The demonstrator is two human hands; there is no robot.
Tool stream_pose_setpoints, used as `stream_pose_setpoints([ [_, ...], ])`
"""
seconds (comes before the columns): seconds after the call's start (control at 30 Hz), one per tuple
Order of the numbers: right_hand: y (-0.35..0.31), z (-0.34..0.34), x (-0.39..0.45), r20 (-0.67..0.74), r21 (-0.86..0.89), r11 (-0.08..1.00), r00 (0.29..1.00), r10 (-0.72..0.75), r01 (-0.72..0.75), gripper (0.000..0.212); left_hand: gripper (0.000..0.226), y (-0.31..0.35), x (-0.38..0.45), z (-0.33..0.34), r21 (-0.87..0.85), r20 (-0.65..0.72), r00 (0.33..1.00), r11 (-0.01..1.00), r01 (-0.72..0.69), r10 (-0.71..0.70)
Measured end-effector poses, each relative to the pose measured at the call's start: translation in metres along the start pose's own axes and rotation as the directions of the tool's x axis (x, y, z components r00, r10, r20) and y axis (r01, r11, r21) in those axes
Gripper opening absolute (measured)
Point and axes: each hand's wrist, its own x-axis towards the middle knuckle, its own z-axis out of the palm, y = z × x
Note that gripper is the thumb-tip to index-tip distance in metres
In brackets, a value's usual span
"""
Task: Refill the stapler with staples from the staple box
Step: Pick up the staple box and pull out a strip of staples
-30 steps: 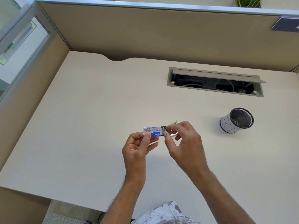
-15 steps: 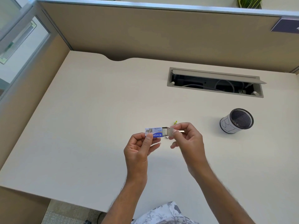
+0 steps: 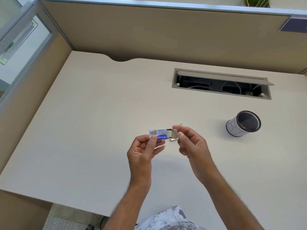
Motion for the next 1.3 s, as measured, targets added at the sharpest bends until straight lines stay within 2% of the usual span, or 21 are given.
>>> stream_pose_setpoints([
  [0.17, 0.002, 0.005, -0.003, -0.013, -0.026, 0.997, 0.997, -0.078, 0.077, 0.022, 0.004, 0.000, -0.002, 0.001, 0.019, 0.008, 1.000, 1.000, -0.011, 0.011],
  [0.3, 0.004, 0.005, -0.003, -0.018, -0.168, 0.965, 0.978, -0.209, 0.203, 0.021, 0.015, 0.002, -0.003, 0.002, 0.019, 0.005, 0.999, 0.999, -0.036, 0.035],
  [0.53, 0.008, -0.004, 0.001, 0.148, -0.398, 0.806, 0.898, -0.415, 0.438, 0.034, 0.018, 0.006, -0.005, 0.001, 0.016, 0.005, 0.998, 0.998, -0.060, 0.060],
  [0.7, 0.007, -0.002, 0.003, 0.177, -0.531, 0.676, 0.847, -0.501, 0.511, 0.035, 0.018, 0.006, -0.006, 0.001, 0.031, 0.000, 0.996, 0.995, -0.090, 0.090],
  [0.93, 0.006, -0.002, 0.002, 0.135, -0.449, 0.766, 0.882, -0.451, 0.461, 0.033, 0.020, 0.007, -0.006, 0.000, 0.074, 0.043, 0.989, 0.987, -0.145, 0.142],
  [1.07, 0.004, -0.002, 0.002, 0.142, -0.444, 0.764, 0.879, -0.455, 0.468, 0.034, 0.040, 0.009, -0.008, -0.001, 0.073, 0.086, 0.985, 0.985, -0.157, 0.151],
  [1.3, -0.001, -0.001, -0.001, 0.159, -0.429, 0.785, 0.893, -0.421, 0.447, 0.031, 0.034, 0.008, -0.008, -0.002, 0.108, 0.089, 0.985, 0.981, -0.159, 0.149],
])
